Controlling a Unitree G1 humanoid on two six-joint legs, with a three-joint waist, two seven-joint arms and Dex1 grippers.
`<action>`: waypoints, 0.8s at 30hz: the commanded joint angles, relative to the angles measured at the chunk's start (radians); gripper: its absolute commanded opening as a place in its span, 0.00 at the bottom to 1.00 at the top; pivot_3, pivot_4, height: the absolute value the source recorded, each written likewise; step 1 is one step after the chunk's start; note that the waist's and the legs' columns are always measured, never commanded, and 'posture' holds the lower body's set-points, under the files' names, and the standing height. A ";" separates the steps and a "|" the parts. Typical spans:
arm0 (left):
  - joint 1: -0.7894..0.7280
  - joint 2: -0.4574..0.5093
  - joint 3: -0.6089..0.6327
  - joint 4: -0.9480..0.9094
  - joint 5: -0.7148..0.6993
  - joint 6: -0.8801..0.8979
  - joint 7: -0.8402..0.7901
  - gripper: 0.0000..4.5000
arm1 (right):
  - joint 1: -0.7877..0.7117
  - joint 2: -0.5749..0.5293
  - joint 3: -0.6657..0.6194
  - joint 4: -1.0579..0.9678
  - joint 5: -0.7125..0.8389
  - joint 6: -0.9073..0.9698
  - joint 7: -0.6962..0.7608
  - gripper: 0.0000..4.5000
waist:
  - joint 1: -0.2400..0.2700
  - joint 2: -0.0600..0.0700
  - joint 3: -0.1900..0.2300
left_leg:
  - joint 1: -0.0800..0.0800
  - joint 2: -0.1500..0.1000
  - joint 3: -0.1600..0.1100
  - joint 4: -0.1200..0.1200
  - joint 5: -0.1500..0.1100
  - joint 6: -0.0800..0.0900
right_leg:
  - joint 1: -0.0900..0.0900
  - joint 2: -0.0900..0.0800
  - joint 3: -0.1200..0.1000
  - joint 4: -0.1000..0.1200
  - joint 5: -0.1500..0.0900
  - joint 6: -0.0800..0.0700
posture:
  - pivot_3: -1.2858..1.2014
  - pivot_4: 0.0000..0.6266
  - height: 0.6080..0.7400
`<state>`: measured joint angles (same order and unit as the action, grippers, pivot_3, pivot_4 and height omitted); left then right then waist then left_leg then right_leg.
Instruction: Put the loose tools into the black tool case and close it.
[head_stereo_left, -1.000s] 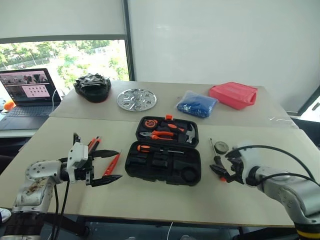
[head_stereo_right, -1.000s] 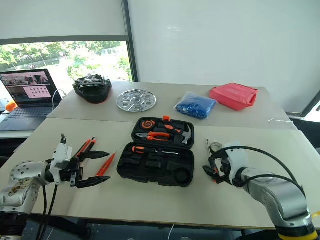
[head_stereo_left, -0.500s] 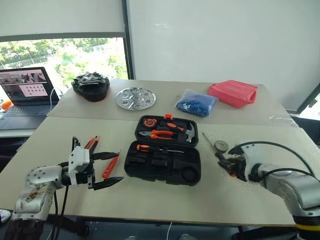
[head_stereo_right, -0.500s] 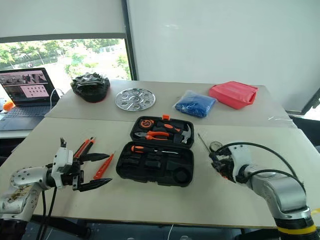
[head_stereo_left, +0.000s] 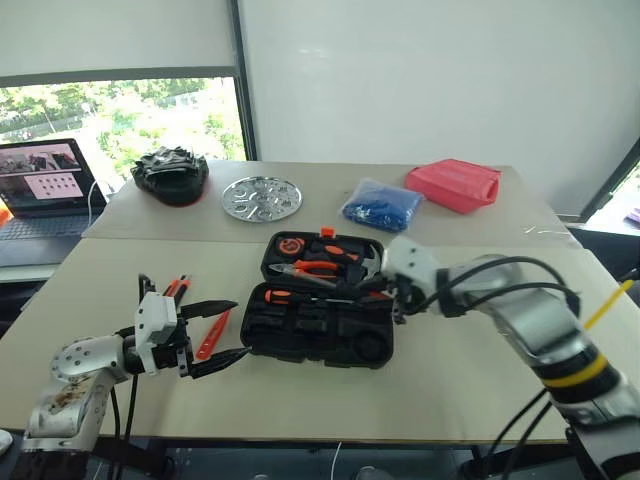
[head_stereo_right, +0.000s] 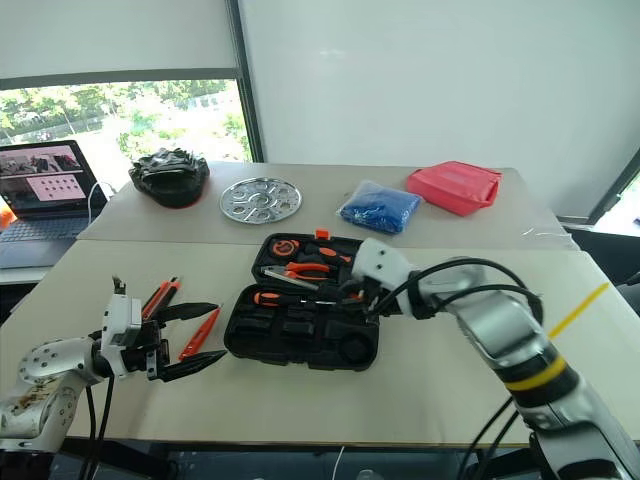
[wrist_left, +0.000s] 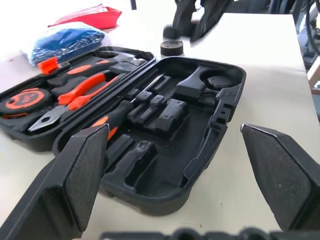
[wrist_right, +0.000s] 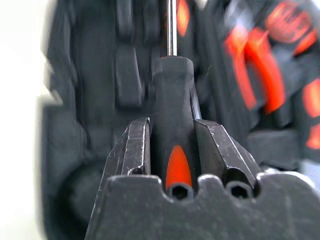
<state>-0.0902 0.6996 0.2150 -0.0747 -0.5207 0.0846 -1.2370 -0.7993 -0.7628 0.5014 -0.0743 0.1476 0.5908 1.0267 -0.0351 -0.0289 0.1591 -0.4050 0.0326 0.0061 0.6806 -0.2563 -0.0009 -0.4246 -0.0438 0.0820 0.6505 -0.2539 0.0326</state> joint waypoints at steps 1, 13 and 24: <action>0.016 0.005 0.011 -0.050 -0.027 0.009 0.006 1.00 | -0.057 0.012 0.031 0.079 -0.085 -0.054 0.051 0.22 | 0.000 0.000 0.000 | -0.001 0.000 0.000 0.000 0.000 0.000 | 0.000 0.000 0.000 -0.001 0.000 0.000 | 0.52 0.24 1.00; 0.044 0.015 0.027 -0.067 -0.028 0.013 0.017 1.00 | -0.104 0.093 0.045 0.229 -0.177 -0.110 0.146 0.22 | -0.007 0.000 0.000 | 0.003 0.000 -0.002 0.000 0.001 -0.001 | 0.001 0.000 -0.003 0.003 0.001 -0.001 | 0.52 0.24 1.00; 0.038 0.015 0.031 -0.048 -0.022 0.000 0.018 1.00 | -0.083 0.145 0.038 0.267 -0.216 -0.093 0.162 0.22 | -0.011 0.000 0.000 | 0.006 0.001 -0.002 0.000 0.001 -0.001 | 0.002 0.000 -0.003 0.007 0.000 -0.002 | 0.52 0.24 1.00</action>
<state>-0.0439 0.7052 0.2200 -0.1110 -0.5342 0.1057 -1.2239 -0.8919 -0.6316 0.5380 0.1690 -0.0584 0.4942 1.1802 -0.0463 -0.0286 0.1592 -0.3987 0.0337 0.0044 0.6804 -0.2557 -0.0020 -0.4224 -0.0433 0.0787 0.6574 -0.2538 0.0302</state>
